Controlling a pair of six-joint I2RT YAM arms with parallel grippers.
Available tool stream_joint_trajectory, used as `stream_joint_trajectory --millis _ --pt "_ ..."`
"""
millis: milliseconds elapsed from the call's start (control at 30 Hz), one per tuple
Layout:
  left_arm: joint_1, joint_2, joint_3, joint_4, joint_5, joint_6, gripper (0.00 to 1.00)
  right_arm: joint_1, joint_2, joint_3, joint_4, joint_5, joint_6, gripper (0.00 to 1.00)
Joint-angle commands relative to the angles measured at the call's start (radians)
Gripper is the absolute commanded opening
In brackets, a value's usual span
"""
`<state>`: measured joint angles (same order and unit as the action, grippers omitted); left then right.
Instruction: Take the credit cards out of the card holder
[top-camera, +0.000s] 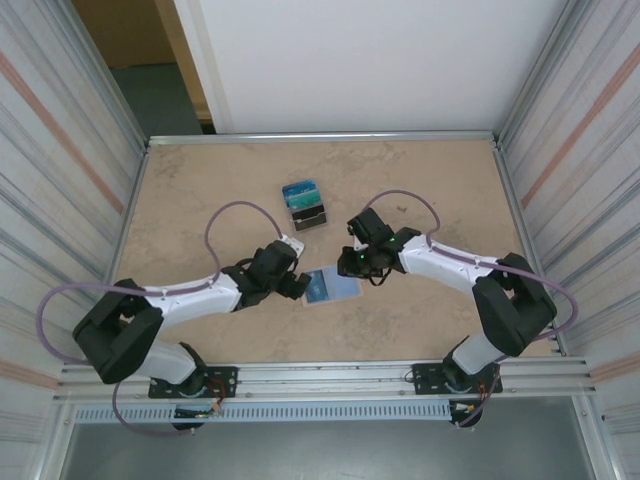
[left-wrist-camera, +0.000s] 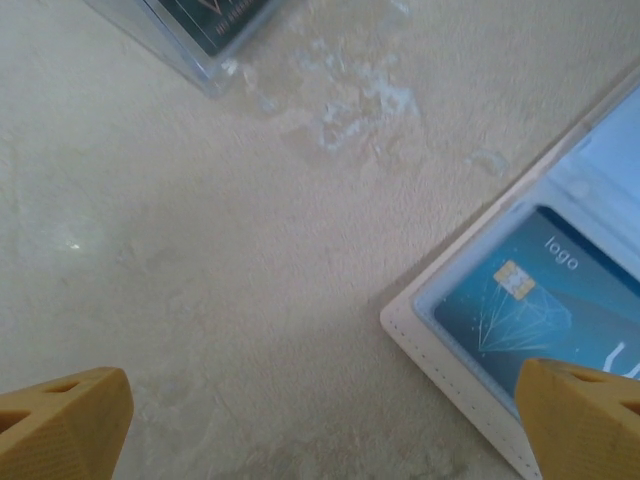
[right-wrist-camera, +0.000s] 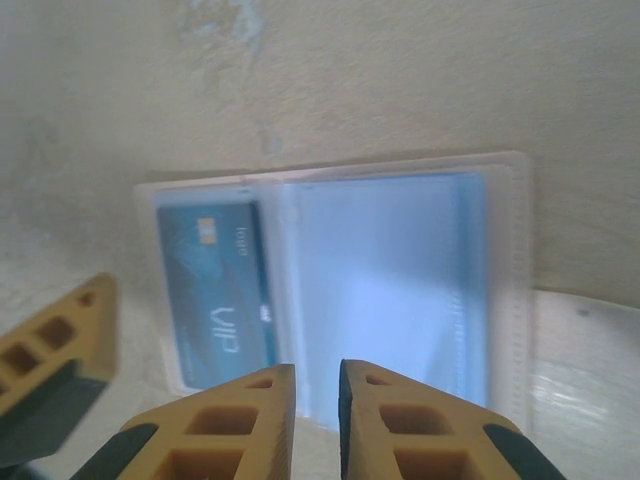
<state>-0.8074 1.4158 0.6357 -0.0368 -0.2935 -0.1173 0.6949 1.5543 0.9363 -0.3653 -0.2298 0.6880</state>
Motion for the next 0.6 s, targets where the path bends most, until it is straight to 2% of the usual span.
stream_joint_trajectory --millis 0,267,567 --pt "-0.002 0.034 0.024 -0.009 0.027 -0.015 0.99 0.005 0.034 0.003 0.061 -0.115 -0.002 0.18" --pt "-0.001 0.087 0.047 -0.025 0.03 -0.009 0.99 0.019 0.102 0.033 0.05 -0.117 -0.001 0.14" --pt "-0.001 0.099 0.048 -0.054 0.012 -0.005 0.99 0.018 0.156 0.032 0.111 -0.194 0.025 0.15"
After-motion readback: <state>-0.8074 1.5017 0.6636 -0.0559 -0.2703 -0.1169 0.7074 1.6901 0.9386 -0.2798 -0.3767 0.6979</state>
